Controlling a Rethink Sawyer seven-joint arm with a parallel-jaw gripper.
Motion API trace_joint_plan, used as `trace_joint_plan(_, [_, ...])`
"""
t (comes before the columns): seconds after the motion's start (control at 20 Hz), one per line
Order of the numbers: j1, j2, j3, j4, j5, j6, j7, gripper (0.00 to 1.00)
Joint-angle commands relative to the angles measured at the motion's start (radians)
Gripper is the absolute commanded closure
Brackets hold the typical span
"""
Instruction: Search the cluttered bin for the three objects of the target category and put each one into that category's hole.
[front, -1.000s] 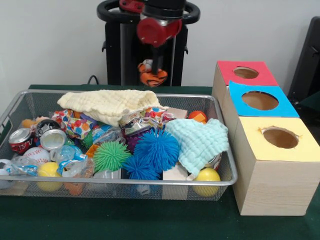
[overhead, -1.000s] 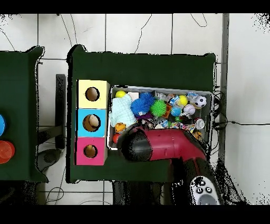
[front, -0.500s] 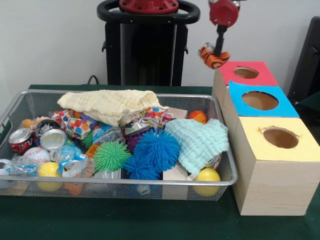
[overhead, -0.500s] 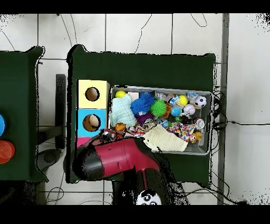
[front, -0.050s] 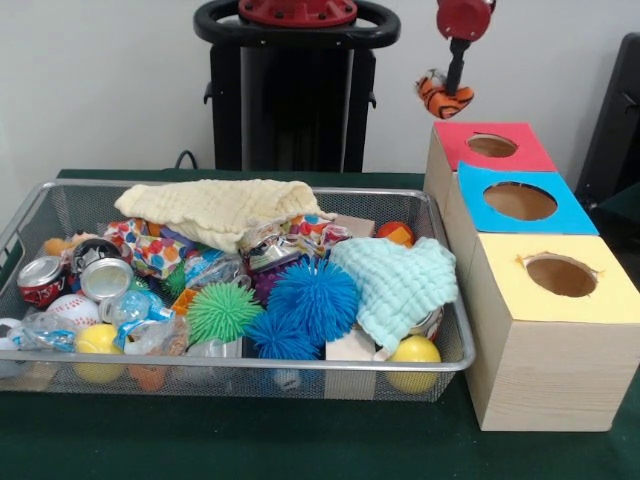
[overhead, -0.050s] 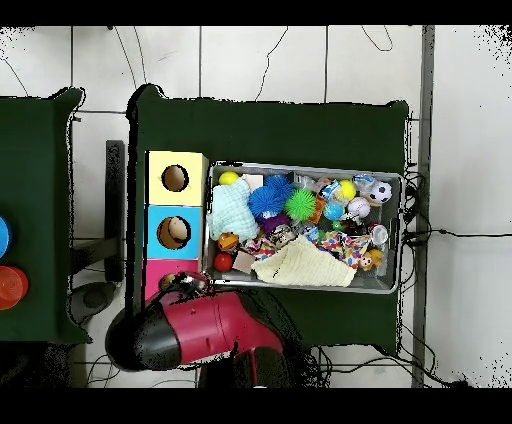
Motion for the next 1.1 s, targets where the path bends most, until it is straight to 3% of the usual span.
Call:
trace_joint_plan(0.05, [-0.012, 0.163, -0.075, 0.095, -0.028, -0.221, 0.326, 1.0])
trace_joint_plan(0.4, [0.107, 0.153, -0.115, 0.118, 0.049, -0.219, 0.389, 1.0])
trace_joint_plan(0.55, [0.131, 0.118, -0.099, 0.126, 0.088, -0.188, 0.395, 1.0])
trace_joint_plan(0.75, [0.187, 0.031, -0.126, 0.115, 0.114, -0.079, 0.396, 1.0])
trace_joint_plan(0.9, [0.211, -0.075, -0.134, 0.114, 0.14, 0.074, 0.363, 1.0])
trace_joint_plan(1.1, [0.237, -0.055, -0.139, 0.097, 0.139, 0.064, 0.378, 1.0])
